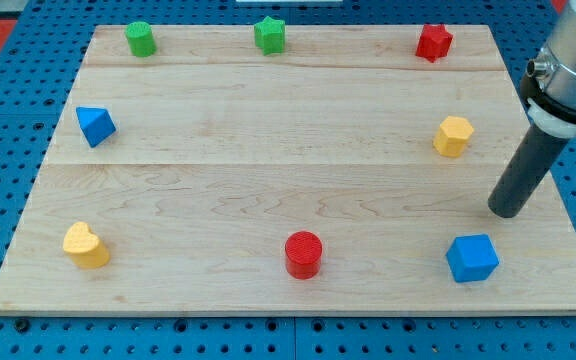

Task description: Slide the green star towards the left side

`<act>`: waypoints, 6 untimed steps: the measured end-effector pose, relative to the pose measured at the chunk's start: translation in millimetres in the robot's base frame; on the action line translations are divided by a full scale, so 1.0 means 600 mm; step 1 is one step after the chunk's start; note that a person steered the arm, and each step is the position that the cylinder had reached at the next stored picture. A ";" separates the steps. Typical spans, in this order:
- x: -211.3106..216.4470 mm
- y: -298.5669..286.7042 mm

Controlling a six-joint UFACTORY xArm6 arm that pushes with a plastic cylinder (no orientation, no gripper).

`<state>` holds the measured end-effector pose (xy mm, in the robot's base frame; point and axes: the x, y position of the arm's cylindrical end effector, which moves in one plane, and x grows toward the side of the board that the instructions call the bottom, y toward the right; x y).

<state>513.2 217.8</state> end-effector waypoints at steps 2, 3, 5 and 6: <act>-0.106 -0.227; -0.195 -0.348; -0.408 -0.330; -0.499 -0.304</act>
